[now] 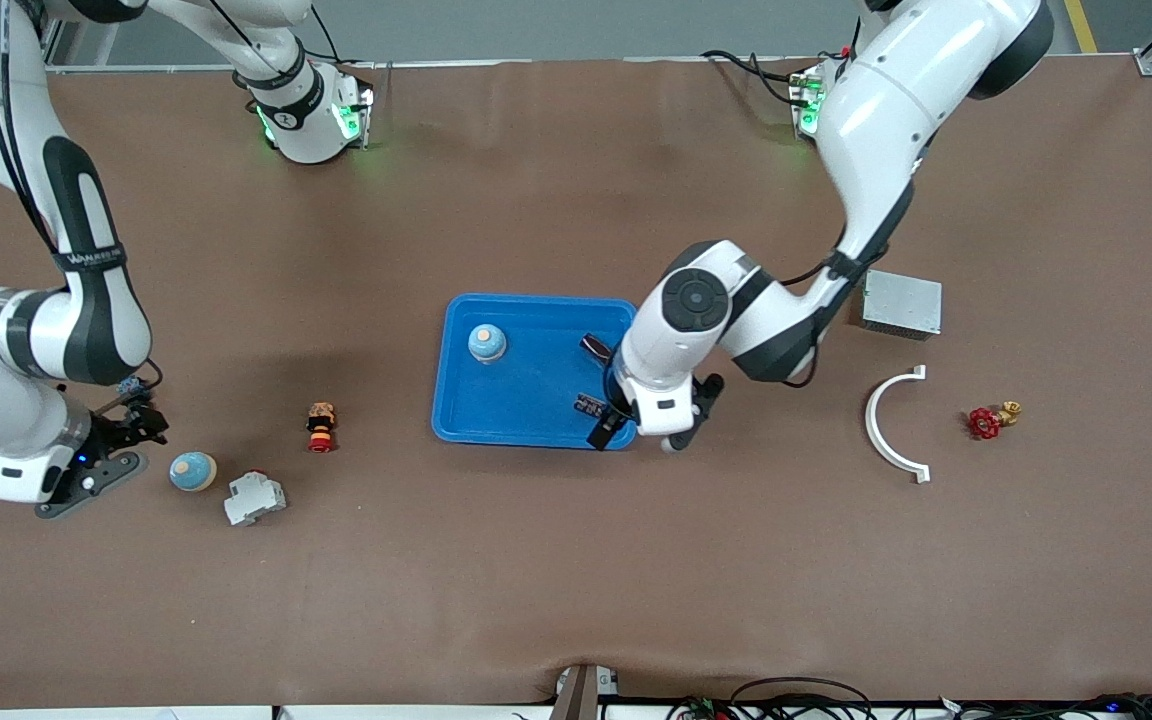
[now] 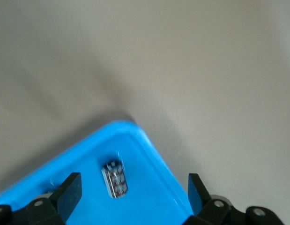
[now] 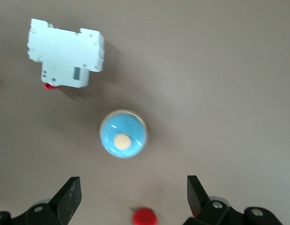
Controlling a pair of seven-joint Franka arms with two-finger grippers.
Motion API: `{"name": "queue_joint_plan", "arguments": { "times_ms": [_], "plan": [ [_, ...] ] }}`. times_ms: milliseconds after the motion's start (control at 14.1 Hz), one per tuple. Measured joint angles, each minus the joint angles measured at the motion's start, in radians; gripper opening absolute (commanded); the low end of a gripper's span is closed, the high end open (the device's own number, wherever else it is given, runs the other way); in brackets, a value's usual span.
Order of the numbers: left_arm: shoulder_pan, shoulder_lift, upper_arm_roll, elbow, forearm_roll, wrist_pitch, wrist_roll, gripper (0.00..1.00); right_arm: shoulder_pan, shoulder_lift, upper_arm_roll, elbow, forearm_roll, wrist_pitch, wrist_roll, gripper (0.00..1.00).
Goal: Place electrolytic capacitor and blue bell in tray
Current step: 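Place the capacitor in the tray while the right gripper reaches the second bell, then grasp the second blue bell with the right gripper while the left gripper withdraws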
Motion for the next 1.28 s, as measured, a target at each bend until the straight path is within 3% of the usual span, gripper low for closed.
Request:
{"name": "queue_joint_plan", "arguments": {
  "times_ms": [496, 1276],
  "plan": [
    [0.127, -0.254, -0.002, 0.002, -0.001, -0.305, 0.384, 1.0, 0.0, 0.097, 0.008, 0.071, 0.043, -0.022, -0.007, 1.0],
    [0.348, -0.494, -0.002, 0.001, -0.053, -0.587, 0.868, 1.0, -0.001, 0.183, 0.008, 0.108, 0.045, -0.022, -0.018, 1.0]
  ]
}}
